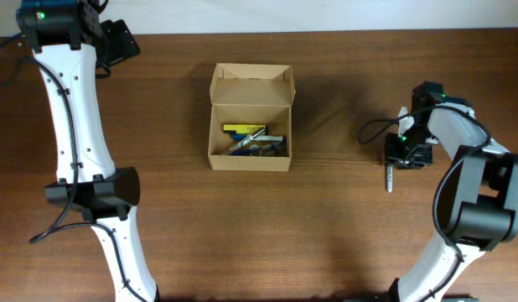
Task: Pack container
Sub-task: 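Grasp the last black pen with the right gripper and lift it, then place the black pen into the box and withdraw the right arm, then move both grippers to the box's raised lid flaps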
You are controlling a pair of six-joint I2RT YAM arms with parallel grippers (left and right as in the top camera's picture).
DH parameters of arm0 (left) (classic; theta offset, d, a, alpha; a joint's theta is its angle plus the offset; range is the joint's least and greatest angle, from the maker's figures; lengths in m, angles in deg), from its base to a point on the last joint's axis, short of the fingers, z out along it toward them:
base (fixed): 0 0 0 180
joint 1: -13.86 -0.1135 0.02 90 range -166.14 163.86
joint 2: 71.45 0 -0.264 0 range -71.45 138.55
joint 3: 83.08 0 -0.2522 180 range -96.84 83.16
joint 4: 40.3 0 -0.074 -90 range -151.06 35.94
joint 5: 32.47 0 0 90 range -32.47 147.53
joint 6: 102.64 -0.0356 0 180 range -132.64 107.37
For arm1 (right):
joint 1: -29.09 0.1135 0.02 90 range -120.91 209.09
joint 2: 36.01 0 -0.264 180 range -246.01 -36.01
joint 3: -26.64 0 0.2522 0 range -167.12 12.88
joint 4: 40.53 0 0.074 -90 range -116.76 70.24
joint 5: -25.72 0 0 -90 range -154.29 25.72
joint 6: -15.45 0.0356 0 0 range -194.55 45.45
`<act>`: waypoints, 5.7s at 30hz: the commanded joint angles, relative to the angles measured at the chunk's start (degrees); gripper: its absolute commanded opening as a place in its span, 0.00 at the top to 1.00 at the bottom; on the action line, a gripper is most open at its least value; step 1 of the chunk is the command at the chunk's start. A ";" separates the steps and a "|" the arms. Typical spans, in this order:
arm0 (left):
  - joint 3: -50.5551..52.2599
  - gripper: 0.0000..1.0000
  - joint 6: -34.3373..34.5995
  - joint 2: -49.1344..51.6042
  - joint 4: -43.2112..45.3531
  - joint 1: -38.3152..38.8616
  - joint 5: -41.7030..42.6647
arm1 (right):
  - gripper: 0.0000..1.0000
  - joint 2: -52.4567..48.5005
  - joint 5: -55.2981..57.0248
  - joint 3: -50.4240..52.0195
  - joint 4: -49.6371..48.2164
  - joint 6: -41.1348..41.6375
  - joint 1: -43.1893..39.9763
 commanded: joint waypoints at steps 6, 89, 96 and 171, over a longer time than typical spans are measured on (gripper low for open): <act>-0.68 0.00 -0.31 0.20 -0.15 -0.20 -0.22 | 0.69 -2.84 3.78 0.57 -0.42 1.25 2.23; -0.68 0.00 -0.31 0.20 0.96 -0.20 -0.24 | 0.60 -10.64 6.54 -55.89 16.57 -30.08 45.94; -0.68 0.00 0.61 0.20 6.73 -0.17 10.45 | 0.64 -2.34 7.65 -61.27 16.79 -9.31 40.79; -0.15 0.98 4.11 38.32 36.28 3.87 84.83 | 0.96 -40.96 -65.85 -59.60 -0.09 11.91 15.50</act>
